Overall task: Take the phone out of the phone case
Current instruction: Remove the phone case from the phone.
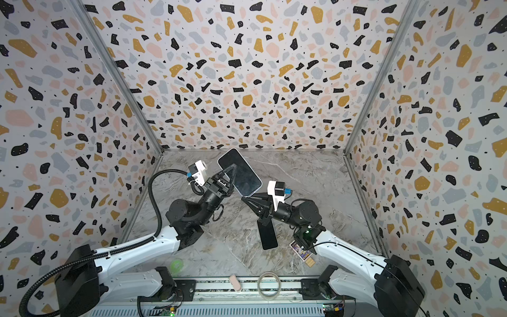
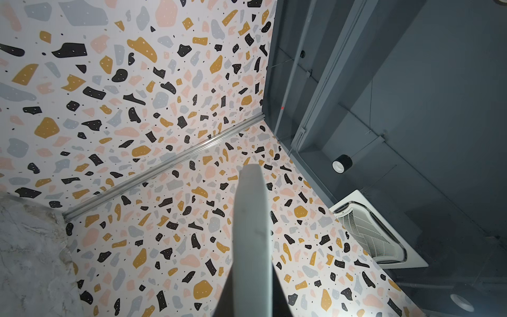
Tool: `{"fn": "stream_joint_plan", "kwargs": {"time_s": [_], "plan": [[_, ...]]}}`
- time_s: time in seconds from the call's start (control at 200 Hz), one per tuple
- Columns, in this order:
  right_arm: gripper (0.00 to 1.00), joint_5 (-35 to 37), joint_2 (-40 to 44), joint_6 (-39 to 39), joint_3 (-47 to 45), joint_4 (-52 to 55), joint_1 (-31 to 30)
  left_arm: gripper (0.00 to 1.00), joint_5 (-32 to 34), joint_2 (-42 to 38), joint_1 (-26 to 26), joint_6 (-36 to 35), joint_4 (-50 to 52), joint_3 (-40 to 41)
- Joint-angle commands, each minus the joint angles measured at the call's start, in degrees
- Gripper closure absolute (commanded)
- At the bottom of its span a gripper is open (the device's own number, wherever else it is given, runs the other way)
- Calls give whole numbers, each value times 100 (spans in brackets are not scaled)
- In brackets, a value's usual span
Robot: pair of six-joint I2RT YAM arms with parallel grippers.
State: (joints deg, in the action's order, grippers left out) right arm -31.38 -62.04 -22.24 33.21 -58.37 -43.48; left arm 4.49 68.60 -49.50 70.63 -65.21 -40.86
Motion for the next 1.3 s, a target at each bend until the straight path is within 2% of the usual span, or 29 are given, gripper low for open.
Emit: {"fn": "stream_joint_plan", "kwargs": {"time_s": [0.0,0.33,0.901,1.292], "plan": [[97,674,-1,-246,166,-282,383,100,-728,-162,-94,94,-654,80],[98,732,-160,-586,202,-169,716,100,-976,-230,-92,113,-748,181],[99,883,-265,-923,72,-9,798,100,-1065,-218,-91,143,-913,238],[99,1113,-319,-1398,-323,-543,805,100,-1064,-189,-94,198,-1024,207]]}}
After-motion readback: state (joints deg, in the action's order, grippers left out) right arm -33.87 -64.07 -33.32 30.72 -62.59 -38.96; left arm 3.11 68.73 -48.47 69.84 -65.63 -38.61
